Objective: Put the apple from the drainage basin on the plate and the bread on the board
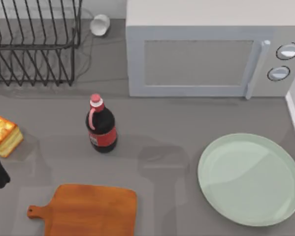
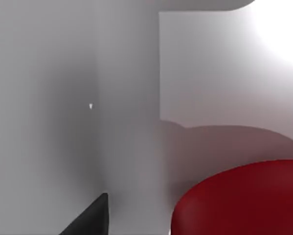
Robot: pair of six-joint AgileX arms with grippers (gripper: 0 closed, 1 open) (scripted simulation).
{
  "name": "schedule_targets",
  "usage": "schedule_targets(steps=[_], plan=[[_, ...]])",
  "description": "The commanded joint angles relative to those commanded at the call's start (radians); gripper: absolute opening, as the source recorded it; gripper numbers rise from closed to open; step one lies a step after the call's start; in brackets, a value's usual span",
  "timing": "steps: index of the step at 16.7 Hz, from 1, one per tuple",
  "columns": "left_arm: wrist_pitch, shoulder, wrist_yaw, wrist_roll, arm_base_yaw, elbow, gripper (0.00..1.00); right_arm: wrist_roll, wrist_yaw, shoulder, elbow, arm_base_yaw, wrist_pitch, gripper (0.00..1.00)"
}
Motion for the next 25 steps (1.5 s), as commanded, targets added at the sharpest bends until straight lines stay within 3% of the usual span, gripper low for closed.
schedule_targets(steps=[9,17,25], plan=[[0.000,0.000,0.000,0.000,0.000,0.000,1.00,0.000,0.000,0.000,0.000,0.000,0.000,0.02],[0.000,0.000,0.000,0.000,0.000,0.000,1.00,0.000,0.000,0.000,0.000,0.000,0.000,0.00],[0.000,0.000,0.000,0.000,0.000,0.000,1.00,0.007,-0.018,-0.183,0.102,0.001,-0.254,0.00]])
